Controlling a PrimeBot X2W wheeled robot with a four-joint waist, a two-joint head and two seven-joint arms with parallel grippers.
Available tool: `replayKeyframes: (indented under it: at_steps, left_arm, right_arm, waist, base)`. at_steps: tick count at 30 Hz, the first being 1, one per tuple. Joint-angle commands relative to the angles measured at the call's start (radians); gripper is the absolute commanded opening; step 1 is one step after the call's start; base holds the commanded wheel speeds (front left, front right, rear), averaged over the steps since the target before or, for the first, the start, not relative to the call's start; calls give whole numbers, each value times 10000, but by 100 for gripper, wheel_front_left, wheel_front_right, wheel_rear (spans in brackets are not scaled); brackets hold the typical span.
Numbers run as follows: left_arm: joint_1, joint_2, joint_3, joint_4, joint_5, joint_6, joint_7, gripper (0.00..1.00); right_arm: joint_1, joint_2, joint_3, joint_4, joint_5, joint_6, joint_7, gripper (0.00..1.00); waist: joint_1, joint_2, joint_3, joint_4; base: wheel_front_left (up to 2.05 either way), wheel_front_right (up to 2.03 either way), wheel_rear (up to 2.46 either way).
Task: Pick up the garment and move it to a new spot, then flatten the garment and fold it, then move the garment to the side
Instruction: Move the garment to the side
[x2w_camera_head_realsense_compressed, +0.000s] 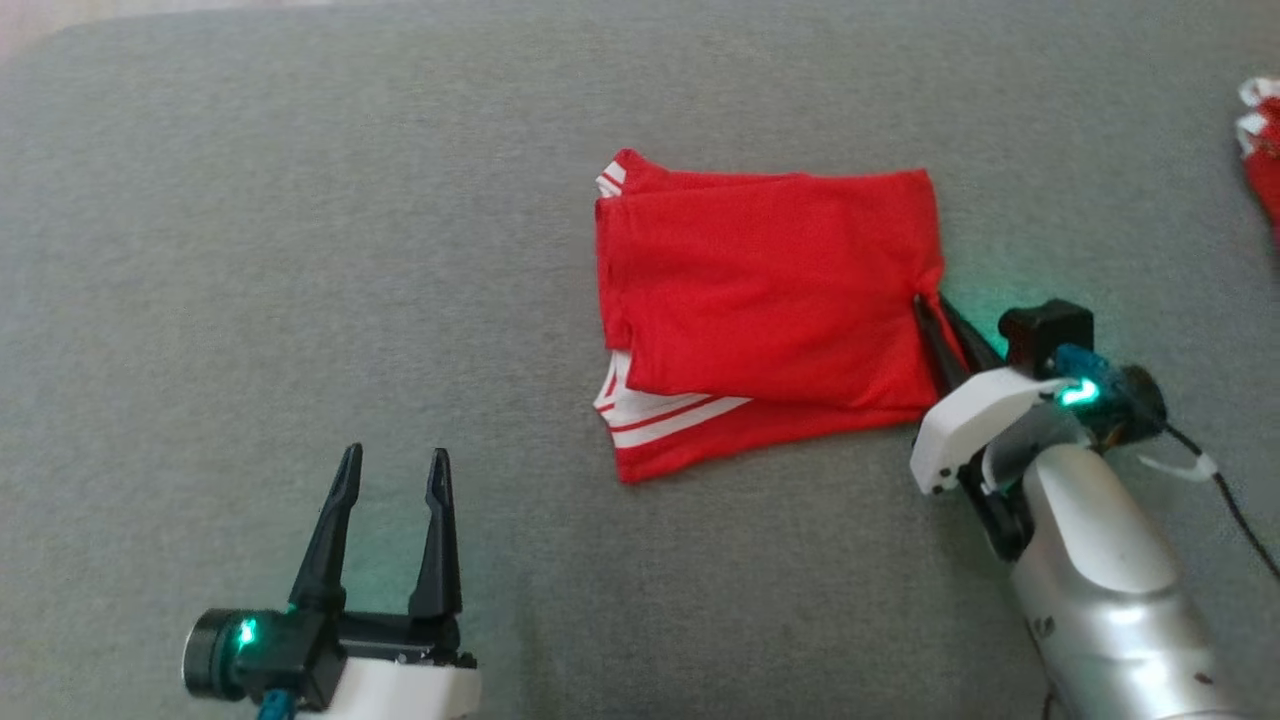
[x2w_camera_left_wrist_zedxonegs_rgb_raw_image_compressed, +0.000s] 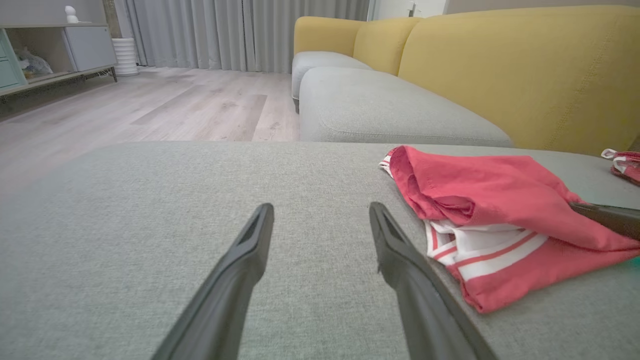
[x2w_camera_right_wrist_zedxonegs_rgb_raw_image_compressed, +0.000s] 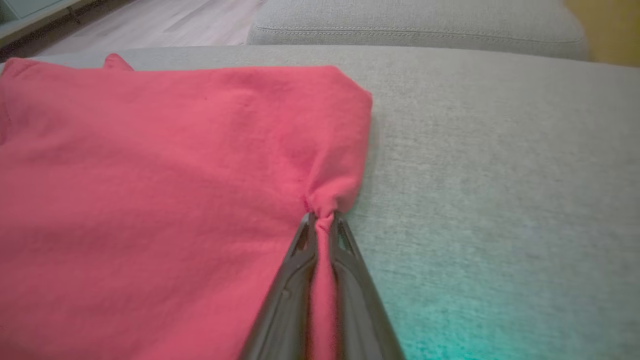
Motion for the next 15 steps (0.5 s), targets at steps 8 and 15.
replayKeyframes:
  at_steps: [8,15]
  left_arm:
    - [-616,-30,549,-394,353,-169,-51,100]
    - [-1228,-23,828,-413,596,-565,-51,100]
  right_arm:
    - [-838,-1295,-303,-1542,-1501,-9,10,0]
    - [-1182,-2798,-890,-3142,-1918,-9,825,0]
  waist:
    - [-1,0,666,-1236]
    - [-1,0,1469,-1888]
  base:
    - [0,0,0]
    - [0,0,0]
